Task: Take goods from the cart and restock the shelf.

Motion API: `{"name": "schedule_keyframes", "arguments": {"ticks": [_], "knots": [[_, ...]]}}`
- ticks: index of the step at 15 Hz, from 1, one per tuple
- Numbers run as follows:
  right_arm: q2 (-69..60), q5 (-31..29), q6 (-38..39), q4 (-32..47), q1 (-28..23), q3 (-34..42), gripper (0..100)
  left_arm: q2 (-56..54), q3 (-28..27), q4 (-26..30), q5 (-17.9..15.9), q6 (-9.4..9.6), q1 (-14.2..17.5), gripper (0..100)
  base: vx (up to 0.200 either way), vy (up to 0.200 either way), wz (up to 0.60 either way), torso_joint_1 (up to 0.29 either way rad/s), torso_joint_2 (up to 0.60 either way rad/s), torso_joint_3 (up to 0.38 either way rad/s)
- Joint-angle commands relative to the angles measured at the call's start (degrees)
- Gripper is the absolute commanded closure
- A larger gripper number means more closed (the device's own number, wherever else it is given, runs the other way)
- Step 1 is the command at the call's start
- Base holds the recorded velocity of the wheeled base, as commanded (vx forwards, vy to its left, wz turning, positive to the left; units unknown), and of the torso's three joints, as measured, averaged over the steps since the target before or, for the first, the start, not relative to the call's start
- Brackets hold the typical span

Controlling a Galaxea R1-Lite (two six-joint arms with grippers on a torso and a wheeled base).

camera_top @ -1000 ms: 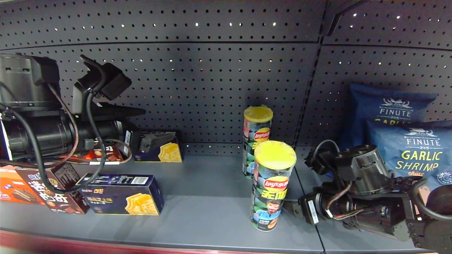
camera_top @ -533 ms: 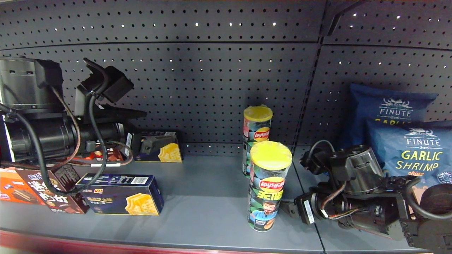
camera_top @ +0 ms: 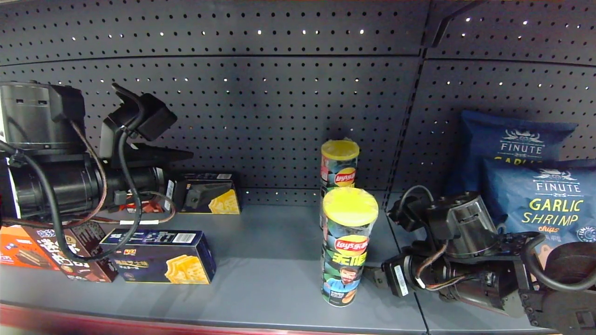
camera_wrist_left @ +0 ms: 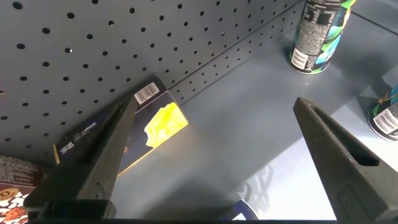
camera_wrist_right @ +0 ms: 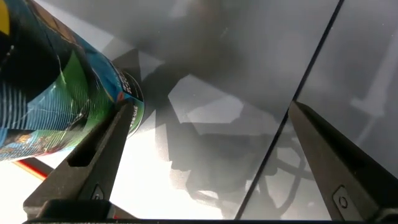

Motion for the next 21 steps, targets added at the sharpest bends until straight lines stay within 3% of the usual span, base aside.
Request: {"name": "schedule_keyframes", "arguments": {"ticks": [1,7,12,16,19,21], "knots": [[0.0,-0.1,0.0,0.0,0.1,-0.1,0,0.0,0.0,0.0,0.0,0.02,0.0,0,0.000,0.000,0.00,0.000,0.00,0.000],[-1.6,-0.2,0.3,0.0,0.3,0.4,0,-0.4,0.1,0.1,0.1,0.02,0.1,0,0.000,0.000,0.00,0.000,0.00,0.000],[-15.8,-3.2,0.2,0.6,-0.5,-2.7,0,-7.9,1.6,0.0,0.2,0.02,-0.1,0,0.000,0.000,0.00,0.000,0.00,0.000],[-27.1,-6.5,-0.1,1.6,-0.2,0.3,0,-16.8,5.8,0.0,0.3,-0.69,0.2,0,0.000,0.000,0.00,0.000,0.00,0.000],[-42.8,-13.6,-0.3,2.3,-0.7,8.8,0,-31.3,17.7,0.0,0.3,-2.27,6.5,0,0.000,0.000,0.00,0.000,0.00,0.000],[-50.6,-20.7,-0.3,2.3,-0.8,16.9,0,-40.7,26.0,0.1,1.1,-2.45,8.7,0,0.000,0.000,0.00,0.000,0.00,0.000]]}}
